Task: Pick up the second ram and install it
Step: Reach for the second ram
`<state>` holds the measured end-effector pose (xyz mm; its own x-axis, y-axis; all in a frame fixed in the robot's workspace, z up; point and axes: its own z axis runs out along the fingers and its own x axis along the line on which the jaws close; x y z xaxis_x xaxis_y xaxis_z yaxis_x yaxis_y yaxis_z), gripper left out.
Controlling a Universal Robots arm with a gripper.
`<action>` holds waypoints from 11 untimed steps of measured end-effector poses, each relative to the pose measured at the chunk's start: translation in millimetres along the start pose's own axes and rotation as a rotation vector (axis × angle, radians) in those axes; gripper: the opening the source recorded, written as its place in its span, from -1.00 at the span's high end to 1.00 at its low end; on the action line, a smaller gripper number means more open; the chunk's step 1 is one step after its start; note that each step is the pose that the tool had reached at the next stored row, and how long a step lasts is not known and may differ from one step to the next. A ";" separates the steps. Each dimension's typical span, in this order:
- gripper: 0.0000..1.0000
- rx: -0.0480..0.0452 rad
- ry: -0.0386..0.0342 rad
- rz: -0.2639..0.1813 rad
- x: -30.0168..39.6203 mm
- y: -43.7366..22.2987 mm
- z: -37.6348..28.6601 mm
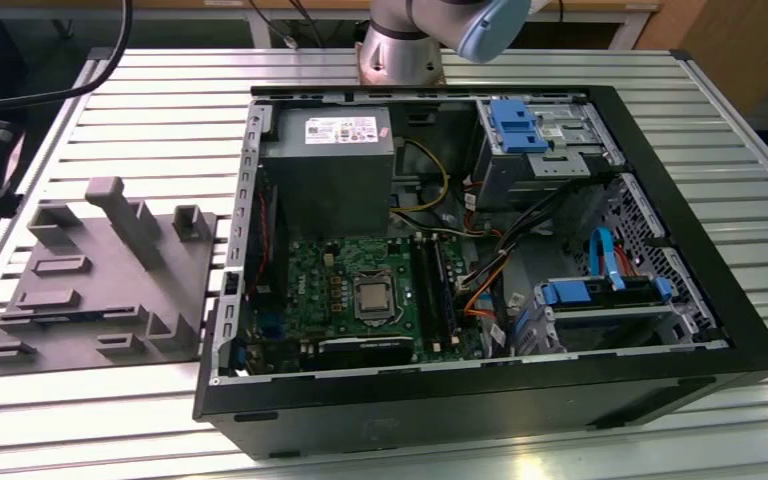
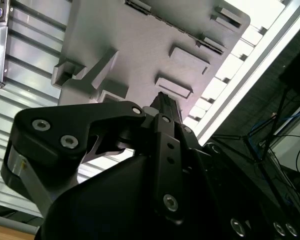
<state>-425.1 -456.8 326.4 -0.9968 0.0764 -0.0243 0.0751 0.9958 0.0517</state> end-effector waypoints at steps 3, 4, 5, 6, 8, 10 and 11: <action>0.79 0.0001 0.0001 0.000 0.0 -1.2 2.2; 0.79 0.0001 0.0002 0.000 0.0 -1.6 3.0; 0.79 0.0001 0.0001 0.000 0.0 -2.0 3.7; 0.79 0.0001 0.0002 0.000 0.0 -2.5 4.4; 0.79 0.0001 0.0002 0.000 0.0 -3.4 6.0; 0.79 0.0000 0.0001 0.000 0.0 -4.2 7.6; 0.79 0.0001 0.0002 0.000 0.0 -4.7 8.4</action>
<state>-425.2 -461.1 317.8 -0.9968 0.0764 -0.0241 0.0751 0.9958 0.0516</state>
